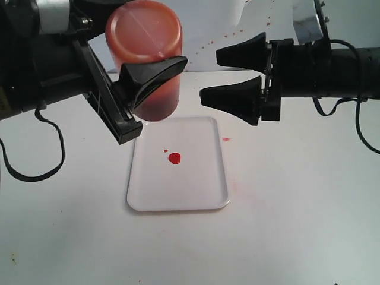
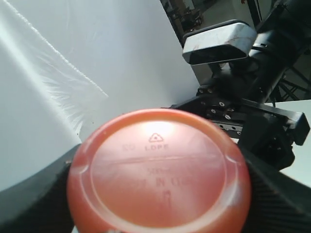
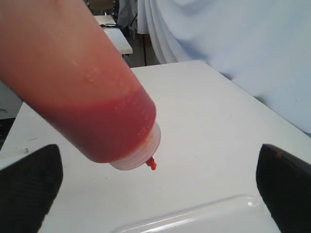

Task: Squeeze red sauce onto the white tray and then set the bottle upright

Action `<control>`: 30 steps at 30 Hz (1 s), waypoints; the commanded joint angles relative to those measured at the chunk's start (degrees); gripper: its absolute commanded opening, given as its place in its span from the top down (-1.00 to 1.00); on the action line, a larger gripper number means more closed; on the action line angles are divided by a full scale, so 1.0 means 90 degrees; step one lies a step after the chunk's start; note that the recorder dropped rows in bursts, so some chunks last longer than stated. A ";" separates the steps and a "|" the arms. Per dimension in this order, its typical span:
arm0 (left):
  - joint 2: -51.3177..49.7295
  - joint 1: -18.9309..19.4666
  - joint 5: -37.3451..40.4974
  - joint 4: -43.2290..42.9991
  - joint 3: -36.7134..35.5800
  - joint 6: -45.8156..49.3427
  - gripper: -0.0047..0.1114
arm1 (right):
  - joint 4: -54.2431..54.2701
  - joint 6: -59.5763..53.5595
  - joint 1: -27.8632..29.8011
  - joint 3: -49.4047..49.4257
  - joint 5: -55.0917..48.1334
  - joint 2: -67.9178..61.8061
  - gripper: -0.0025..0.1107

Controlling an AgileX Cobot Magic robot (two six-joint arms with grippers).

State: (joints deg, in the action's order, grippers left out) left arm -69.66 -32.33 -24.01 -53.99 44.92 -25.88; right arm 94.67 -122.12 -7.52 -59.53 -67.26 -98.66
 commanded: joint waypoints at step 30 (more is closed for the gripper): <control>0.0003 -0.0028 -0.1016 0.1842 0.0082 0.0564 0.92 | -0.0147 -0.0073 -0.1192 -0.0582 0.0304 0.0023 -0.89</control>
State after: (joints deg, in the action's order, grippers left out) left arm -69.66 -32.33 -31.45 -39.22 44.92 -22.66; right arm 94.47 -122.12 -18.16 -64.49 -64.74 -98.75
